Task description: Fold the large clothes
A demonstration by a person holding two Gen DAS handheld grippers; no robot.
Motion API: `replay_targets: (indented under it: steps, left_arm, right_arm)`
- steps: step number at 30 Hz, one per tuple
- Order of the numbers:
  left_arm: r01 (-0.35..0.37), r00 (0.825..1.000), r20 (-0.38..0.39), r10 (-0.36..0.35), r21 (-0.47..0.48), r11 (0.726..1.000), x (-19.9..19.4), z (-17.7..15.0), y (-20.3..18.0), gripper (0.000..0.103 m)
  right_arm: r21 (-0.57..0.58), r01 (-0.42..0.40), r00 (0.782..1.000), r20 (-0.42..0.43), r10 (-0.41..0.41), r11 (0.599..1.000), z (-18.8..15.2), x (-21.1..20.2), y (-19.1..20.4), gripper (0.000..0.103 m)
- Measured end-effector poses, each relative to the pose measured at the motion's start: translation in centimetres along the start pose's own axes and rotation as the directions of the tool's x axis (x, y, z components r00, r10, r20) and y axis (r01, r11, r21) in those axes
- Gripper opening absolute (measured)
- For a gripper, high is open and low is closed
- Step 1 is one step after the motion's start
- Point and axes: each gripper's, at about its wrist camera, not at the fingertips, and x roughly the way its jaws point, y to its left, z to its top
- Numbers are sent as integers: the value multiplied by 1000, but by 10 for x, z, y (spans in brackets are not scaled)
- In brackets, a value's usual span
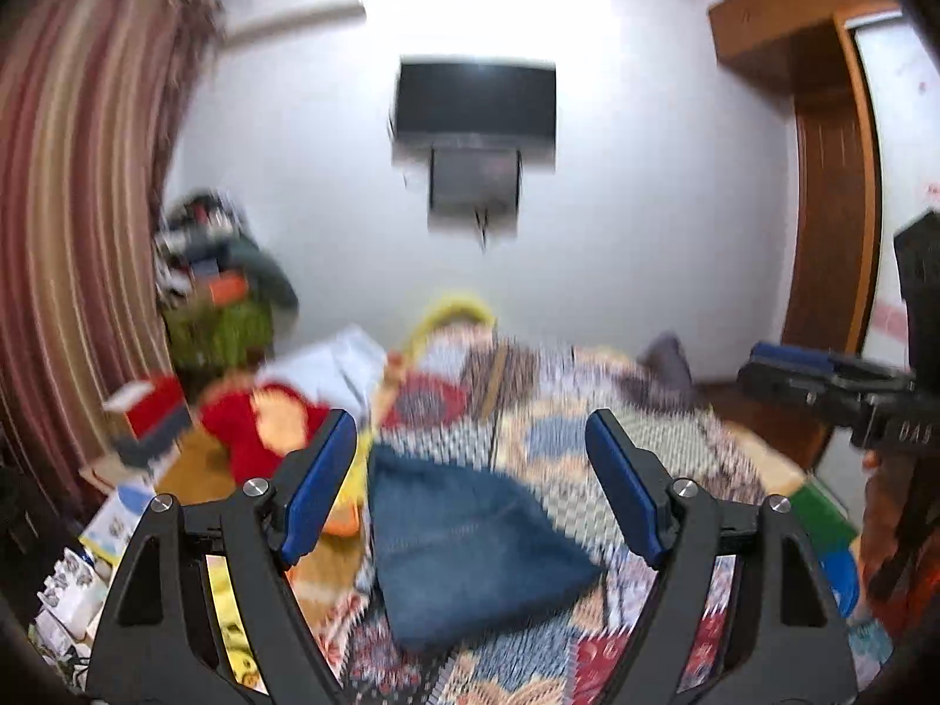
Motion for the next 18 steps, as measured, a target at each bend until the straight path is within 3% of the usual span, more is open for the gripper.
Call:
replay_targets:
  steps: [5,9,11,13,18]
  left_arm:
    - [-39,993,115,40,-6,999,-41,5,-13,80]
    - [-80,986,146,80,-6,997,-59,-3,-21,81]
    - [-100,984,151,99,0,995,-62,-6,-24,88]
    - [-123,979,166,121,-3,992,-68,-10,-29,99]
    - [-123,979,161,123,-9,992,-71,-17,-32,103]
  right_arm:
    - [1,20,994,110,-20,1000,-1,-43,26,65]
    - [2,92,983,157,-91,996,-12,-66,42,65]
    - [-3,125,979,163,-123,992,-17,-72,49,67]
    - [0,146,976,162,-144,989,-22,-75,54,82]
    - [14,193,966,174,-193,981,-28,-78,58,103]
